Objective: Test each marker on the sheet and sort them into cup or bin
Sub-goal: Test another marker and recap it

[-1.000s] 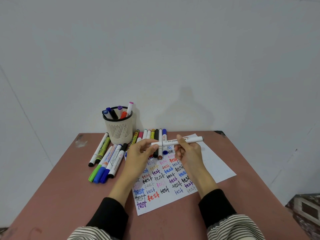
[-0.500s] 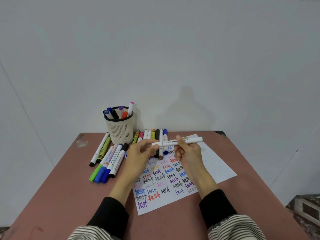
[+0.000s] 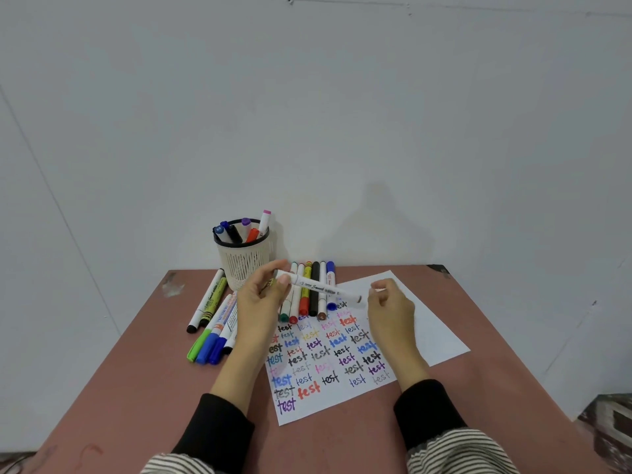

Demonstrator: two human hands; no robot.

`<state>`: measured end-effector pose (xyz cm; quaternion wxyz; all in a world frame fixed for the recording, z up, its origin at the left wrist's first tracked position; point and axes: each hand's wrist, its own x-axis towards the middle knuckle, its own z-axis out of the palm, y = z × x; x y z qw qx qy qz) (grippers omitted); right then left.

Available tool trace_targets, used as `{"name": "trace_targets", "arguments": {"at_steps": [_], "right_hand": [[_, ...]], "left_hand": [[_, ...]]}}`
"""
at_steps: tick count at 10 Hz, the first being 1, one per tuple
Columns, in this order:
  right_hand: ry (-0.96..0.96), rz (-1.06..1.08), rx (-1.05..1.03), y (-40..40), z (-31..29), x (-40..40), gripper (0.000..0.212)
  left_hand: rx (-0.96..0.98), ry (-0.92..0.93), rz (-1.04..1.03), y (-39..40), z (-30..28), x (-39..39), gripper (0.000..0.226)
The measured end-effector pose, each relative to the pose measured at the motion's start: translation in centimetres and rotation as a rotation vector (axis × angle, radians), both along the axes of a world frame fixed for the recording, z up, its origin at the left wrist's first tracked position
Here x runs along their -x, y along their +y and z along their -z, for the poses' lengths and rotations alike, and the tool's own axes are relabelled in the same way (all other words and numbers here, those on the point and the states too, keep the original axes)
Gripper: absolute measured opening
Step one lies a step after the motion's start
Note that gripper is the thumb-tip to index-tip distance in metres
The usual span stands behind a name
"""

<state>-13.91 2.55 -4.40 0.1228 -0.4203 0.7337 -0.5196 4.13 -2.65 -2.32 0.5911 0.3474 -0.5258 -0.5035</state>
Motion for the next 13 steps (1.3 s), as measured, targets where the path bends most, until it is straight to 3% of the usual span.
{"name": "trace_targets", "arguments": {"at_steps": [1, 2, 5, 7, 11, 12, 13], "right_hand": [[0.322, -0.104, -0.143, 0.0, 1.0, -0.2, 0.030], [0.461, -0.202, -0.308, 0.0, 1.5, -0.4, 0.041], [0.507, -0.245, -0.378, -0.3, 1.7, -0.5, 0.044], [0.517, -0.250, -0.369, -0.2, 1.6, -0.5, 0.044], [0.516, -0.255, -0.383, -0.2, 1.7, -0.4, 0.044], [0.510, -0.253, -0.387, -0.3, 1.8, -0.4, 0.044], [0.512, -0.254, -0.389, -0.5, 1.8, -0.4, 0.044]], "left_hand": [[0.088, -0.043, -0.079, 0.8, -0.8, 0.1, 0.023], [0.175, -0.087, -0.178, 1.4, -1.6, -0.1, 0.022], [0.594, -0.208, -0.520, -1.9, -9.4, -2.8, 0.028], [0.558, -0.399, -0.480, -6.3, -10.3, -3.1, 0.030], [0.189, -0.957, -0.391, -9.4, -8.3, -1.9, 0.034], [0.191, -0.988, -0.436, -8.8, -7.9, -1.5, 0.034], [0.353, -0.860, -0.530, -6.5, -6.9, -0.9, 0.030]]}}
